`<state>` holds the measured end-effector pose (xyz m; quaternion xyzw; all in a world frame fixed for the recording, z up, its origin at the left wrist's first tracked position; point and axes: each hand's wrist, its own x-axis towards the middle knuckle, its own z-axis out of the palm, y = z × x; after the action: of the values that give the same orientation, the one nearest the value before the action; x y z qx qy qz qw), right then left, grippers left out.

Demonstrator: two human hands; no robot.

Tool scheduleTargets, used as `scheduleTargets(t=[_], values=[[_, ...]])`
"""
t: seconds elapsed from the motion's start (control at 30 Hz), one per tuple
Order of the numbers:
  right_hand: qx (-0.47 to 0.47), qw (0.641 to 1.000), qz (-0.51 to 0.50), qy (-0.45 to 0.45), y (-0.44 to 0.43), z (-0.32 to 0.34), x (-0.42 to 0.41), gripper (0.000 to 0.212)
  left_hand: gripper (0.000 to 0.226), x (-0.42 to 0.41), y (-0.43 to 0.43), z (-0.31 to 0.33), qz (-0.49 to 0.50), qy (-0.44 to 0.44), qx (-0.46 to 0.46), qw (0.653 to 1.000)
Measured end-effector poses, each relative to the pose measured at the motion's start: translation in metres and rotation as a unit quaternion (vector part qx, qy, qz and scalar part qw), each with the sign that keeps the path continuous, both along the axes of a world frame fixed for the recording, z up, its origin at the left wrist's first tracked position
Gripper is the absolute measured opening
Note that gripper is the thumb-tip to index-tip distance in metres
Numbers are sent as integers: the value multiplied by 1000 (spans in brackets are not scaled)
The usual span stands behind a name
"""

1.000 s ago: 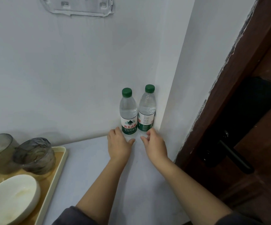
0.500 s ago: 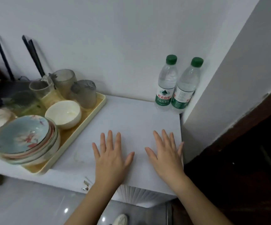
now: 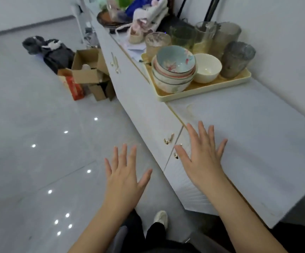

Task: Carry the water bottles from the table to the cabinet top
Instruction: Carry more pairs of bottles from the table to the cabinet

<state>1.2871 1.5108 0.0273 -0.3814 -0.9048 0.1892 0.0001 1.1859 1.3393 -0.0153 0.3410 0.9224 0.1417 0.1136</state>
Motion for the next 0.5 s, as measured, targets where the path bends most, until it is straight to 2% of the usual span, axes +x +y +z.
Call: scheduleTargets(t=[0.2,0.5], values=[[7,984,168,-56,-62,-11,-53,73,91,-17,-70,-10,121,-16,-31,992],[28,921,361,-143,-181,-39,-131,71,102,-46,-188,-18,250,-64,-91,962]])
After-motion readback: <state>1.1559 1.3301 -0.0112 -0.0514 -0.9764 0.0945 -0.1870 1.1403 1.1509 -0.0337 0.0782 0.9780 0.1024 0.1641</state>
